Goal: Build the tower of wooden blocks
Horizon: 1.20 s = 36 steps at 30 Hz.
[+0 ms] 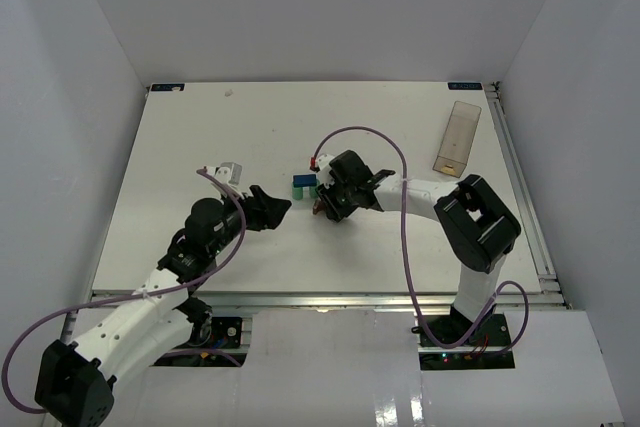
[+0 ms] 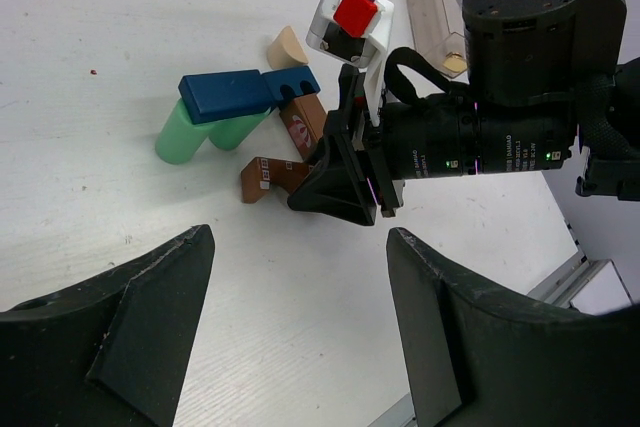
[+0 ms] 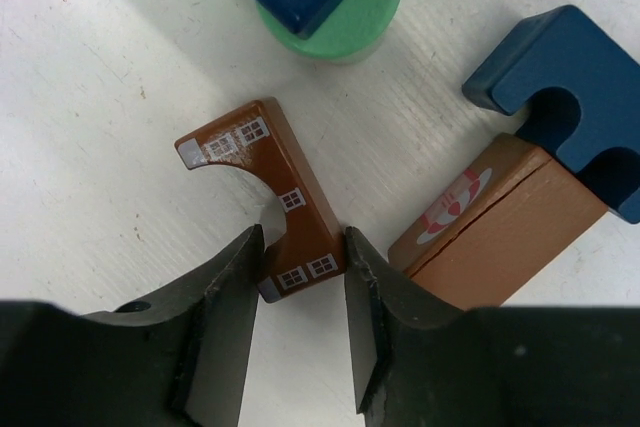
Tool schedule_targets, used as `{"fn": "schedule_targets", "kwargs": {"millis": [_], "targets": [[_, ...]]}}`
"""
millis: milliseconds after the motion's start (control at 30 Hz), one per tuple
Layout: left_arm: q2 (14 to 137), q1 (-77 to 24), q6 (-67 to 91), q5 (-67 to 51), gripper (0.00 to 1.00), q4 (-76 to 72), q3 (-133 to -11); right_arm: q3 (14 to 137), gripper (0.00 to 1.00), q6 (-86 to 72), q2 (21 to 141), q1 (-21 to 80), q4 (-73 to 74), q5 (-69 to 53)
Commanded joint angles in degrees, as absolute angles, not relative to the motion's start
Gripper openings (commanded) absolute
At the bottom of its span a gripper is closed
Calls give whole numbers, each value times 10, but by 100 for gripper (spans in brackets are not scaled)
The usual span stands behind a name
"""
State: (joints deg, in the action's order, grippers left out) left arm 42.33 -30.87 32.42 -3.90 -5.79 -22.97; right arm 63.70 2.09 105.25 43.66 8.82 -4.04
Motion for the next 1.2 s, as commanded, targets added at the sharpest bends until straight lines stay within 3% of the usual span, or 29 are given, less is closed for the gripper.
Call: {"fn": "schedule_targets", "kwargs": {"millis": [0, 233, 467, 733, 1167], "targets": [[410, -312, 328, -46, 80, -49, -222, 615, 34, 6, 1026, 441, 80, -36], [401, -311, 331, -74, 77, -40, -212, 576, 20, -15, 976, 450, 81, -29], [464, -311, 322, -159, 70, -44, -224, 515, 15, -57, 897, 466, 63, -3], [515, -311, 417, -271, 68, -140, -219, 476, 9, -68, 813, 567, 12, 111], [539, -311, 485, -330, 67, -170, -236, 397, 8, -69, 657, 636, -79, 153]]}}
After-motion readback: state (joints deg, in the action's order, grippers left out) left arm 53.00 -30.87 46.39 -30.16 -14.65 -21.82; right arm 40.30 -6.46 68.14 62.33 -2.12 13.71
